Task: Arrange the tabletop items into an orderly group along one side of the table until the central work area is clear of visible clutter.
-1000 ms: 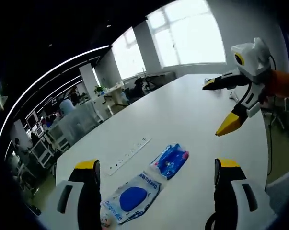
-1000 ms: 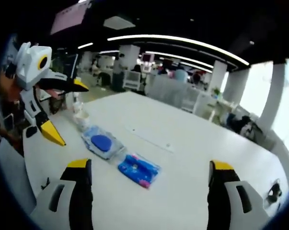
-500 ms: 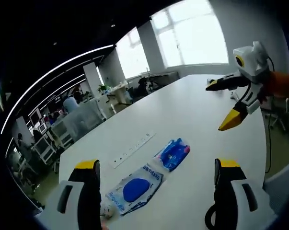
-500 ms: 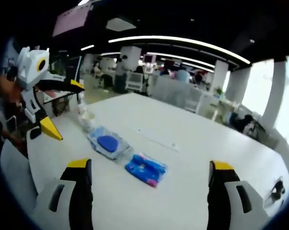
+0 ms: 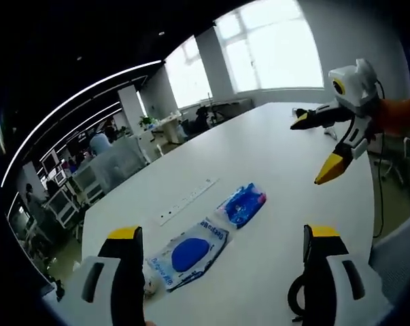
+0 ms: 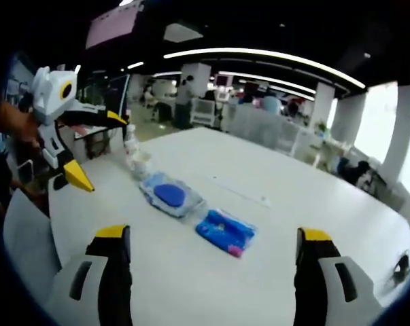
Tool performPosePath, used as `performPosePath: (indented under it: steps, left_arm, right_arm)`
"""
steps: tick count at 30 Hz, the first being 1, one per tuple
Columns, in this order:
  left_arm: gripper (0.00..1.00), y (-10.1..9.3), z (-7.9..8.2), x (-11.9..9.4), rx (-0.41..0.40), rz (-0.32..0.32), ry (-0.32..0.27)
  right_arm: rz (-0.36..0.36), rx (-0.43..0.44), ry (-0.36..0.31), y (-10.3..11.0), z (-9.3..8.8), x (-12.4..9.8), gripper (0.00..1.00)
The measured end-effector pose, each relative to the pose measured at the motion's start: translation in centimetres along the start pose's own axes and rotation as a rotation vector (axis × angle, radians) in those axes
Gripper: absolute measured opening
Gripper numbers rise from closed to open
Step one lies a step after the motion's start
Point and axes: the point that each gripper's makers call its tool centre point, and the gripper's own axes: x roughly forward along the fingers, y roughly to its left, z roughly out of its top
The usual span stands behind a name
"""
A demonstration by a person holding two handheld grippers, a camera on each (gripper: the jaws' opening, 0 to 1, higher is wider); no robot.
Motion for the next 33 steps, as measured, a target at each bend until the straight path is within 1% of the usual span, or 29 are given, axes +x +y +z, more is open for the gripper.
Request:
performPosePath:
  steps: [7, 10, 12, 14, 15, 18, 21, 23, 27, 30, 33]
  left_arm:
    - [0.97, 0.5, -1.7, -0.8, -0.02, -0.004, 0.013]
    - [0.97, 0.9, -2.9, -1.1, -0.039, -0.005, 0.022]
    - [0.97, 1.1, -3.7, -1.2, -0.043, -0.01, 0.035]
    - [0.97, 1.2, -4.2, -1.4, -0.044, -0.01, 0.039]
    - [0.97, 1.1, -4.5, -1.6, -0.057, -0.015, 0.043]
    - [0.97, 1.1, -4.9, -2.2, -0.047, -0.018, 0.033]
    - [0.97, 1.3, -6.0, -2.4, -0.08, -0.022, 0.044]
    - [0.97, 1.1, -6.8, -2.5, -0.093, -0.031, 0.049]
    - [0.96, 0.1, -8.3, -2.8, -0.089, -0.053, 0.062]
    - [0.96, -0.5, -9.5, -3.0, -0.108, -0.07, 0.065]
    - [0.96, -1.0, -10.7, -3.1, -0.108, -0.092, 0.072]
  right_arm:
    - [0.045, -0.007, 0.012, 2.0, -0.4, 1.3, 1.0]
    - [0.06, -0.016, 0.023, 2.9, -0.6, 1.7, 1.0]
    - [0.065, -0.01, 0.029, 3.5, -0.8, 1.7, 1.0]
    - [0.074, 0.008, 0.04, 4.2, -1.2, 1.6, 0.99]
    - [0.072, 0.007, 0.041, 4.4, -1.4, 1.5, 0.98]
    - [0.066, 0.018, 0.052, 5.1, -1.9, 1.2, 0.97]
    - [0.066, 0.01, 0.078, 6.0, -2.6, 0.8, 0.96]
    - [0.065, 0.007, 0.087, 6.5, -3.0, 0.6, 0.95]
    - [0.061, 0.022, 0.102, 7.6, -4.0, 0.1, 0.93]
    - [0.055, 0.009, 0.13, 8.5, -4.9, 0.0, 0.93]
    - [0.057, 0.013, 0.141, 9.2, -5.3, 0.0, 0.91]
